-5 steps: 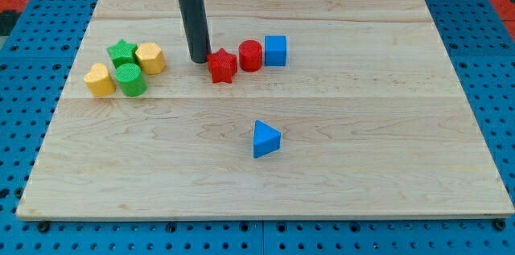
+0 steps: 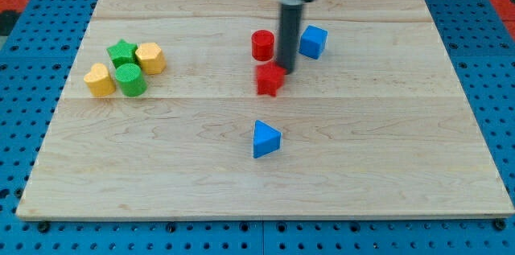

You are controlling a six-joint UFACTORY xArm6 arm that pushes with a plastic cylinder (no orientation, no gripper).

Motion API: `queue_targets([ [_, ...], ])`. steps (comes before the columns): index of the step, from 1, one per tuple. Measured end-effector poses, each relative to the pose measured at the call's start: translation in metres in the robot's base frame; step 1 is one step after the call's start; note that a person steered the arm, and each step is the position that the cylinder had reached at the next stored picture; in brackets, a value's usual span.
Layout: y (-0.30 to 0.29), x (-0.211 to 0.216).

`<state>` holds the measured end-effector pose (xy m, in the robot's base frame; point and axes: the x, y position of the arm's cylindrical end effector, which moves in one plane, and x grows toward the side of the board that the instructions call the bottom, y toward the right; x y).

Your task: Push the red star towards the right side of the board

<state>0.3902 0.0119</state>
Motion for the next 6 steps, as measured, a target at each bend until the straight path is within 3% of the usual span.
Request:
queue_targets([
  [2,-0.061,-0.008],
  [3,-0.065,0.029],
  [4,0.002,0.048],
  [5,0.108,0.042],
  [6,0.041,0.067],
])
